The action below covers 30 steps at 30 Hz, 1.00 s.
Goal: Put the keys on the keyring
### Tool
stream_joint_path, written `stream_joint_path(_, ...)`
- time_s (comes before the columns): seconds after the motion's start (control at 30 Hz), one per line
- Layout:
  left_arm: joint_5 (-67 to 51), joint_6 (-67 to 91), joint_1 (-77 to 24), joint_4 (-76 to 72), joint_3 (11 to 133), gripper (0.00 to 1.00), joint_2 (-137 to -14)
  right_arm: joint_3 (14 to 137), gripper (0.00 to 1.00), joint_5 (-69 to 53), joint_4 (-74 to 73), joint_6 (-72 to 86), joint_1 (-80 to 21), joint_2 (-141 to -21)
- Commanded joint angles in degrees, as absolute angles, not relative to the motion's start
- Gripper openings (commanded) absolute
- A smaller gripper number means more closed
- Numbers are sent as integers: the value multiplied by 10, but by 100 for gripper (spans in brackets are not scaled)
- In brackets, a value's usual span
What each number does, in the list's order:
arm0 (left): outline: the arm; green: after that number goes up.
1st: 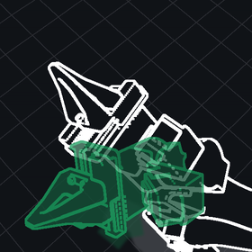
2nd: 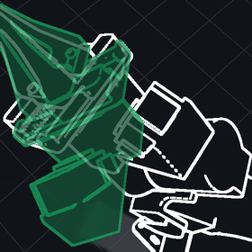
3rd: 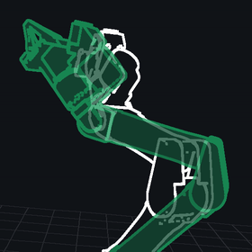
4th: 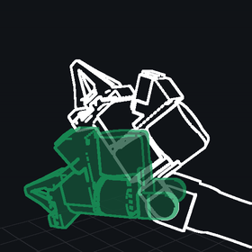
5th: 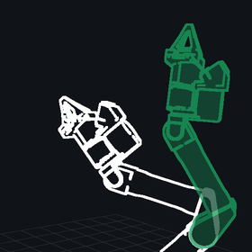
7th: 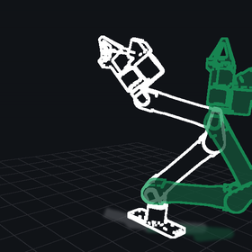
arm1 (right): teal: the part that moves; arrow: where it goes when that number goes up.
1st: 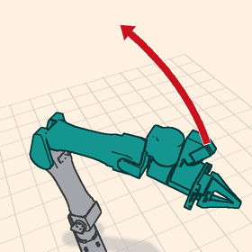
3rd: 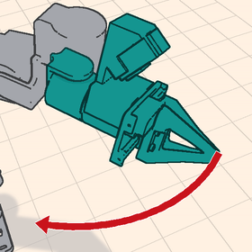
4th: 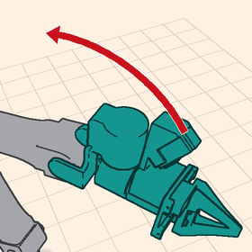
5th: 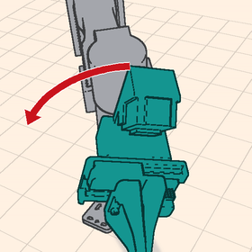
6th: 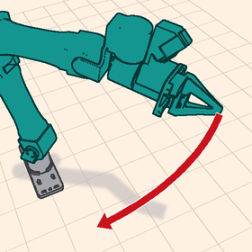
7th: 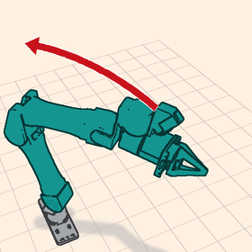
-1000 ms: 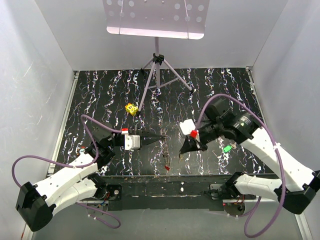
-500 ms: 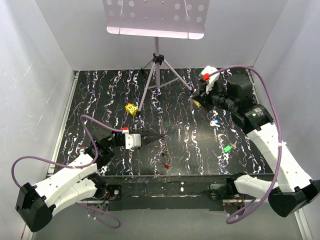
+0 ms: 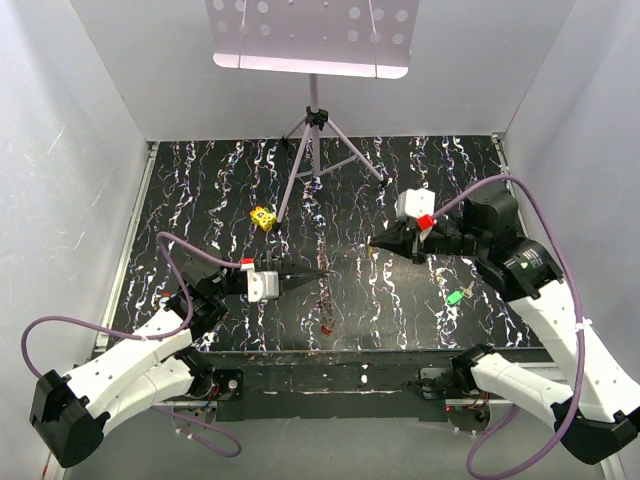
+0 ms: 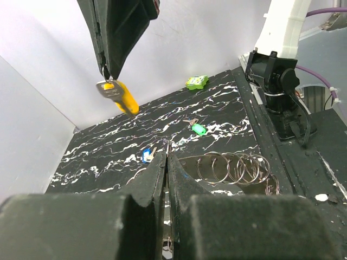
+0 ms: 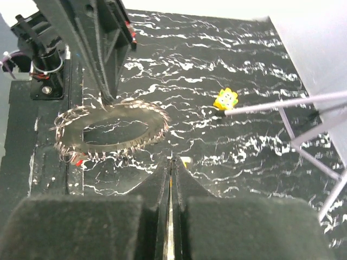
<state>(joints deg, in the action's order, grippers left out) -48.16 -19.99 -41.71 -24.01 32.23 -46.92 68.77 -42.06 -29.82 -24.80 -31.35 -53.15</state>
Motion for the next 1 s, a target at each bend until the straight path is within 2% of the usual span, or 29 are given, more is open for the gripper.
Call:
stream_joint_path(0.0,-504,-203,-415,-265,325,0,-465,667,1,-438,-236,-329,-351,-531)
stream_joint_path(0.4,-479,-239,-414,-246,321,0,-467,627,1,-416,-199,-388,-429,-526)
stream_joint_path(0.77,-465,-259,-414,-229,320,0,-465,636,1,-474,-269,-462,-438,-533)
stream_joint_path(0.83,-462,-263,-415,-225,320,0,-465,639,1,-450,-258,-441,-438,-535)
stream_joint_path(0.97,-444,-275,-414,-216,321,0,-457,642,1,-260,-146,-250,-433,-553)
